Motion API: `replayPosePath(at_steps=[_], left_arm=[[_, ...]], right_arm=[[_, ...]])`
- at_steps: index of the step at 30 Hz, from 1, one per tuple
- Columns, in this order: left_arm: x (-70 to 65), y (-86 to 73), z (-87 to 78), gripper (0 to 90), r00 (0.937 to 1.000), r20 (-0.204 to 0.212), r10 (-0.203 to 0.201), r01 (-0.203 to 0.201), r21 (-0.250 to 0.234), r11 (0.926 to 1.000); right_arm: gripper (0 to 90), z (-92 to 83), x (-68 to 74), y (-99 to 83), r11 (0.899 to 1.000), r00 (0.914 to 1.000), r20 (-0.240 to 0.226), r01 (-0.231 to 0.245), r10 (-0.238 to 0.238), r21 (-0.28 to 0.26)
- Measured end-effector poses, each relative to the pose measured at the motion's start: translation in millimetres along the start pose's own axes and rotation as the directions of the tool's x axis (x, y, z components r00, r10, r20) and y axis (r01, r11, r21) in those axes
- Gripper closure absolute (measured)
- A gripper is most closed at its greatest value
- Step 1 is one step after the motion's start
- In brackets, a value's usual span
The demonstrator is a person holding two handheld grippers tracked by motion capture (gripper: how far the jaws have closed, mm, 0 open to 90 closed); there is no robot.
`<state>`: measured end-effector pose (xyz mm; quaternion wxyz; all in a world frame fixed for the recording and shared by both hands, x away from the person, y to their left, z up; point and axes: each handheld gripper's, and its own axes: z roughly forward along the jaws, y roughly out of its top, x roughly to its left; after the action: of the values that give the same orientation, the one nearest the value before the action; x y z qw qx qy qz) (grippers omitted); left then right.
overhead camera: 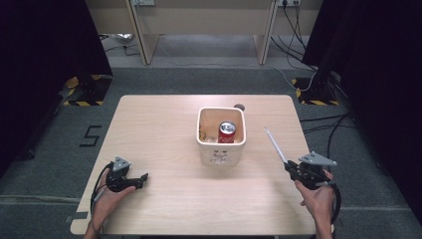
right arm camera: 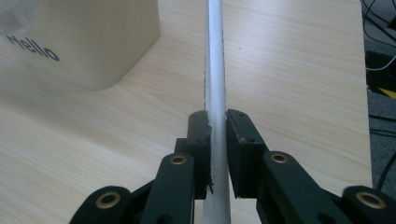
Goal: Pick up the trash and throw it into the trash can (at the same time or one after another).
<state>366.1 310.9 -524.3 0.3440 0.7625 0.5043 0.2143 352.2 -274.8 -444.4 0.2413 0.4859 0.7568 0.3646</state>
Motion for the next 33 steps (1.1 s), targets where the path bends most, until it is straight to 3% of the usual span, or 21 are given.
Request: replayPosePath(at_steps=[11,18,21,23,24,33], left_arm=[[0.0,0.0,0.0,13.7,1.0000,0.000,0.000,0.000,0.000,1.0000],[0.0,0.0,0.1,13.7,1.0000,0.000,0.000,0.000,0.000,1.0000],[0.0,0.0,0.0,13.8,1.0000,0.000,0.000,0.000,0.000,1.0000],[-0.1,0.0,0.1,13.8,1.0000,0.000,-0.002,0.002,-0.002,1.0000],[-0.1,0.0,0.2,13.7,1.0000,0.000,-0.002,0.002,-0.002,1.0000],[-0.1,0.0,0.1,13.8,1.0000,0.000,-0.002,0.002,-0.001,1.0000]], right_arm=[[80.1,-10.6,5.6,14.9,0.999,0.9993,-0.016,0.032,-0.033,-0.033],[80.1,-22.2,10.1,40.2,0.995,0.9971,-0.029,0.069,-0.071,-0.072],[80.1,-29.7,18.4,63.2,0.989,0.9906,-0.065,0.114,-0.120,-0.094],[80.1,-30.4,20.5,67.3,0.988,0.9891,-0.072,0.122,-0.129,-0.096],[80.1,-31.9,27.4,79.2,0.984,0.9837,-0.086,0.149,-0.158,-0.101],[80.1,-25.4,45.0,108.9,0.974,0.9648,-0.149,0.204,-0.217,-0.098]])
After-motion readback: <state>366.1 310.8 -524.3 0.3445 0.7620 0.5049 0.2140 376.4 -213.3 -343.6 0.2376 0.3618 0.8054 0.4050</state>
